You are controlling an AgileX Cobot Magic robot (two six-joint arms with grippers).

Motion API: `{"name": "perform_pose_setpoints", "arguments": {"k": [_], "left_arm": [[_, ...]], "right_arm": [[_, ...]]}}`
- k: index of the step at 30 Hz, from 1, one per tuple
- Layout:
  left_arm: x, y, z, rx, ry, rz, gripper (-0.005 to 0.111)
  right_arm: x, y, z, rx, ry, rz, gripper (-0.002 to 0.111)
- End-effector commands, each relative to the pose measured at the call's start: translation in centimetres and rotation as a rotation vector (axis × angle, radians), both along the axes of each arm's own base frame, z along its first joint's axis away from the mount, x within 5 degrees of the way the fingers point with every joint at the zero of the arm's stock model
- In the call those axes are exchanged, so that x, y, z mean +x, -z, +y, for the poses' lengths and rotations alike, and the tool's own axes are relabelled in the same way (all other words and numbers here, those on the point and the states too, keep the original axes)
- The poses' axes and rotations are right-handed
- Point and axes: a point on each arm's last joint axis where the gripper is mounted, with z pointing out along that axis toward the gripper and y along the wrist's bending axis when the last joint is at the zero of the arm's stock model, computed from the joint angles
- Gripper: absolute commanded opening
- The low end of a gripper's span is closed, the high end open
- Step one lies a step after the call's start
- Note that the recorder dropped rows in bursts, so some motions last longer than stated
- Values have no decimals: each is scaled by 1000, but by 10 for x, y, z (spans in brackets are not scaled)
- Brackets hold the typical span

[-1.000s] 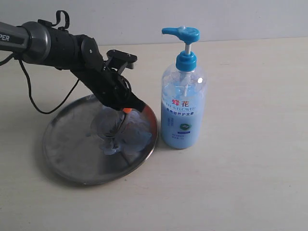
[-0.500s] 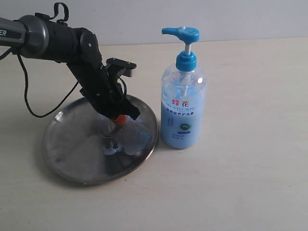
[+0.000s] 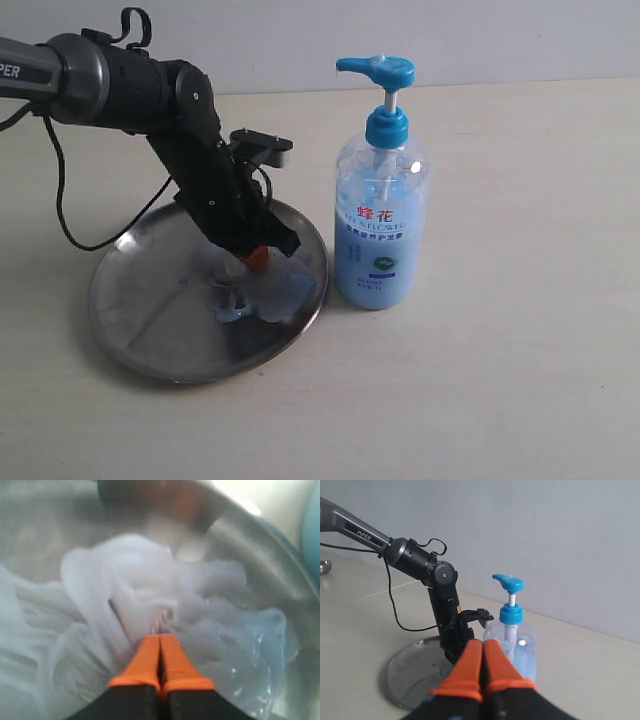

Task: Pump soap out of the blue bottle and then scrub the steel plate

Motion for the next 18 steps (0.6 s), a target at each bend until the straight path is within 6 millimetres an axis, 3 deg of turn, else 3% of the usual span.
{"name": "perform_pose_setpoints", "arguments": {"k": [1,10,18], "left_arm": [[6,21,-1,4,-10,-90,0],[18,19,-1,-24,-34,-195,0],[9,22,4,28,9,-103,0]], "right_arm": [[0,2,0,-2,-1,-9,0],[0,2,0,-1,-1,-11,0],[0,2,0,-1,-1,-11,0]]}}
